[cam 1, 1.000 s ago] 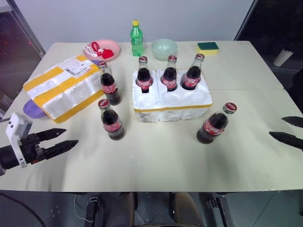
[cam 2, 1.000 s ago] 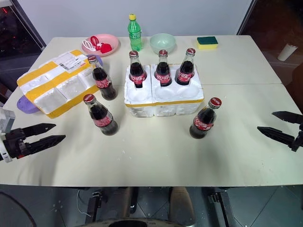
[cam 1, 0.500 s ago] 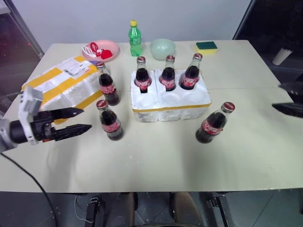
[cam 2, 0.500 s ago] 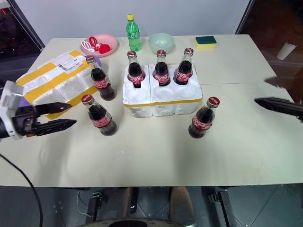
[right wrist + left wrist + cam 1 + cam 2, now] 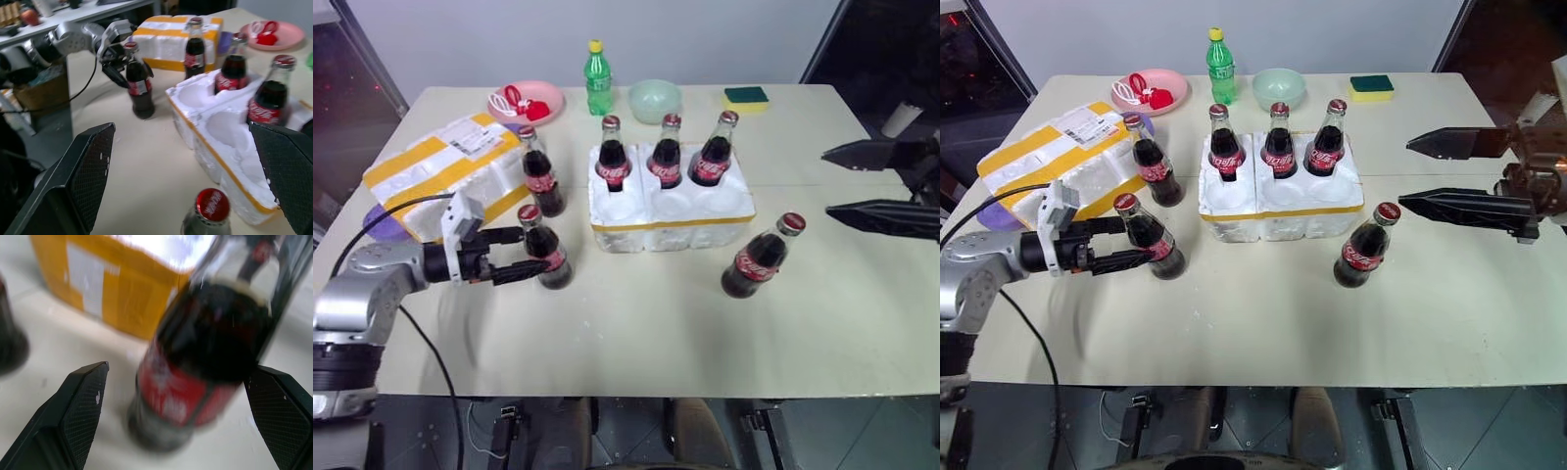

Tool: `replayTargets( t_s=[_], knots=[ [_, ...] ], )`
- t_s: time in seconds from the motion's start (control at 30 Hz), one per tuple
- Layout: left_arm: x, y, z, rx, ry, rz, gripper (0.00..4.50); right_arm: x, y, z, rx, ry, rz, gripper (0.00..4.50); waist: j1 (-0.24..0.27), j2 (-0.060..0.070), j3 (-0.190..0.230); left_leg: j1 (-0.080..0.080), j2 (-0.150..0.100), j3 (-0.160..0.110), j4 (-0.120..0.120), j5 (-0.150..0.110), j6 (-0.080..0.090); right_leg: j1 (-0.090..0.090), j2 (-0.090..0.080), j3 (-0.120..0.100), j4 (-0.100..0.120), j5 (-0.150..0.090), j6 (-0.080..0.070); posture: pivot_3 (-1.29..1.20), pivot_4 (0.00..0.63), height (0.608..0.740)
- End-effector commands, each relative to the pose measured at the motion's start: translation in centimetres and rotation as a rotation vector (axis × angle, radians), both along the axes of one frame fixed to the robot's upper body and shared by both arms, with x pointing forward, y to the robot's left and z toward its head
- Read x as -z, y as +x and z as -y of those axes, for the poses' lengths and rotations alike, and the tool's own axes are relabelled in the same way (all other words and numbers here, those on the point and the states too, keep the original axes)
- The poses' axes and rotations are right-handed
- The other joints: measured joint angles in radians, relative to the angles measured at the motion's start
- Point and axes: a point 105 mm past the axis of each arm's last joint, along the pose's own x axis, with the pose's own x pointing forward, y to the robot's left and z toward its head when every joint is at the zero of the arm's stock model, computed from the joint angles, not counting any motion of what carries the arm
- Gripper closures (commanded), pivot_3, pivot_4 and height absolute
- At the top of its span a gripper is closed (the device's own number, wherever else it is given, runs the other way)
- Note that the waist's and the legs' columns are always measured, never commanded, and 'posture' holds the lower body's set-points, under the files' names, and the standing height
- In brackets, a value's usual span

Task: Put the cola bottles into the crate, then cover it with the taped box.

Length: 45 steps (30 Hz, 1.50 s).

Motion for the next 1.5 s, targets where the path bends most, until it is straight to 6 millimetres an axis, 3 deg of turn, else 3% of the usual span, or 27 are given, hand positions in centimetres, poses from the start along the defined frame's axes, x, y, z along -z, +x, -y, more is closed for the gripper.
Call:
replayTargets(
  t_s=[0.03,0.2,0.3,0.33,0.37,0.53,0.6,0.73,0.87,1.0,1.13,1.23,1.5],
  knots=[
    [0.0,0.5,0.9,0.009,0.003,0.031,0.06,-0.7,-0.3,0.0,-0.001,0.035,0.032,0.0,-0.003,0.0,0.0,0.0,0.0,0.0,0.0,0.0,0.0,0.0,0.0,0.0,0.0,0.0,0.0,0.0,0.15,0.739],
    [0.4,0.3,1.4,0.042,-0.011,0.011,0.06,-0.6,-0.1,-0.5,-0.004,0.041,0.034,0.0,-0.005,0.0,0.0,0.0,0.0,0.0,0.0,0.0,0.0,-0.001,0.0,0.0,0.002,0.0,0.001,0.0,0.15,0.739],
    [-0.3,-0.2,1.3,0.078,-0.015,-0.008,0.87,-0.5,0.2,-0.7,-0.001,0.05,0.043,0.0,-0.004,0.0,0.0,0.0,0.0,0.0,0.0,0.0,0.0,-0.001,0.0,0.0,0.002,0.0,0.001,0.0,0.15,0.739],
    [-0.7,-0.3,1.3,0.091,-0.016,-0.016,1.42,-0.5,0.3,-0.7,0.002,0.054,0.045,0.0,-0.004,0.0,0.0,0.0,0.0,0.0,0.0,0.0,0.0,-0.001,0.0,0.0,0.002,0.0,0.001,0.0,0.15,0.739],
    [-1.1,-0.4,1.5,0.101,-0.017,-0.023,1.64,-0.4,0.4,-0.7,0.005,0.056,0.046,0.0,-0.004,0.0,0.0,0.0,0.0,0.0,0.0,0.0,0.0,-0.001,0.0,0.0,0.002,0.0,0.001,0.0,0.15,0.739],
    [-5.7,-3.3,3.5,0.323,-0.136,-0.112,1.64,0.4,0.6,-0.8,0.017,0.057,0.035,0.0,0.0,-0.004,0.003,-0.001,0.0,-0.001,0.0,0.0,0.0,-0.002,0.001,0.0,0.003,0.0,0.001,0.0,0.15,0.739],
    [-7.3,-3.4,4.5,0.373,-0.175,-0.107,1.64,0.7,0.7,-0.8,0.028,0.056,0.033,0.0,0.002,-0.004,0.003,-0.002,0.0,-0.002,0.002,0.0,0.0,-0.002,0.001,-0.001,0.003,0.0,0.001,0.0,0.15,0.739],
    [-11.4,-2.2,8.3,0.454,-0.305,-0.028,1.64,0.9,1.0,-0.7,0.054,0.078,0.032,0.0,0.002,-0.004,0.003,-0.005,-0.001,-0.003,0.008,0.0,0.0,0.0,0.001,-0.001,0.003,0.001,0.002,0.0,0.15,0.739],
    [-13.7,2.6,13.4,0.325,-0.351,0.135,1.64,1.2,1.1,-0.7,0.074,0.092,0.038,0.0,0.004,-0.005,0.003,-0.006,-0.002,-0.004,0.013,0.0,0.0,0.001,0.001,-0.001,0.004,0.003,0.005,0.0,0.15,0.739],
    [-13.9,5.8,18.0,0.263,-0.346,0.188,1.64,1.3,0.9,-0.9,0.091,0.111,0.05,0.0,-0.002,-0.005,0.003,-0.007,-0.002,-0.004,0.013,0.0,0.0,0.001,0.001,-0.001,0.003,0.005,0.008,0.0,0.15,0.739],
    [-11.5,7.1,20.6,0.26,-0.183,0.24,1.64,1.5,0.8,-0.8,0.125,0.13,0.049,0.0,-0.004,-0.004,0.003,-0.007,-0.002,-0.004,0.011,-0.001,0.002,-0.002,0.001,-0.001,0.003,0.004,0.008,0.0,0.15,0.739],
    [-10.5,7.3,21.1,0.281,-0.085,0.285,1.64,1.8,0.7,-0.6,0.15,0.139,0.049,0.0,0.0,-0.004,0.003,-0.012,-0.002,-0.004,0.011,-0.001,0.002,-0.006,0.001,-0.001,0.004,0.004,0.008,0.0,0.15,0.739],
    [-10.1,7.3,20.1,0.317,0.019,0.343,1.64,2.6,1.3,-0.1,0.2,0.169,0.033,0.0,0.0,-0.004,0.003,-0.014,-0.003,-0.004,0.014,-0.001,0.002,-0.005,0.001,-0.001,0.003,0.005,0.008,0.0,0.15,0.739]
  ],
)
